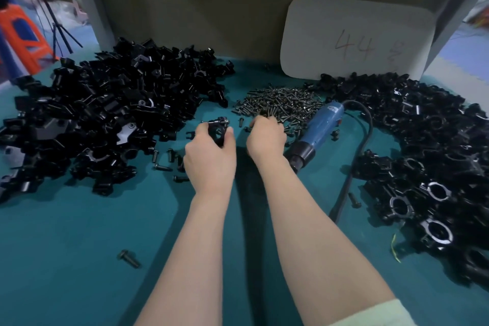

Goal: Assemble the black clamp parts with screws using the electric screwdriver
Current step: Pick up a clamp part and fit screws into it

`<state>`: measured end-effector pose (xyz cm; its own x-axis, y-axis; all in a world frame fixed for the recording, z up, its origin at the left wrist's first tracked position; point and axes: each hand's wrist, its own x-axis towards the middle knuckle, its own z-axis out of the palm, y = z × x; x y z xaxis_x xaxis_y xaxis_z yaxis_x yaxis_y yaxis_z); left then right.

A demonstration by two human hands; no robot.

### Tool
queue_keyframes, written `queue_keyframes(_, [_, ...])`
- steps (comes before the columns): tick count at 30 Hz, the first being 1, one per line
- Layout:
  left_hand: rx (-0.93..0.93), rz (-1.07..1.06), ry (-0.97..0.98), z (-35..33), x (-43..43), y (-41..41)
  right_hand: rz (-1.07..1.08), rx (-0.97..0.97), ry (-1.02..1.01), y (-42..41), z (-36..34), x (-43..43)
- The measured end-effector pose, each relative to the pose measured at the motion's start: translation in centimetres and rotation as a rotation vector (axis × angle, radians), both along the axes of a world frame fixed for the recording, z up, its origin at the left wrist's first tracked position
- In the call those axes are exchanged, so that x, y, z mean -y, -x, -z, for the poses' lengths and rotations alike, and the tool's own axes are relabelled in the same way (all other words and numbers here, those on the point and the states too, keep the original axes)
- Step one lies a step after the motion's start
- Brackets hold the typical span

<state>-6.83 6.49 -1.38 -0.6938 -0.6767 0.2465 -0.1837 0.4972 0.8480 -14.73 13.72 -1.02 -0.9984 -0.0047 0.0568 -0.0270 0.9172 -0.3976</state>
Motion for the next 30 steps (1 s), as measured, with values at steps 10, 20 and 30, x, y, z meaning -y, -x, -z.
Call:
queue_keyframes(10, [-0.238,0.233,-1.373,-0.7,-3.2,-0.3,-0.02,-0.164,0.612,-2.6,-3.2,-4.2])
queue_keyframes(20, [-0.404,0.28,-1.444,-0.1,-3.5,-0.8,-0.156,-0.052,0.716,-6.2,-2.1,-5.1])
queue_keyframes(30, [-0.371,0.22,-1.163,0.6,-4.0,0.0,-0.17,-0.098,0.618,-6.6,-1.6,-4.9])
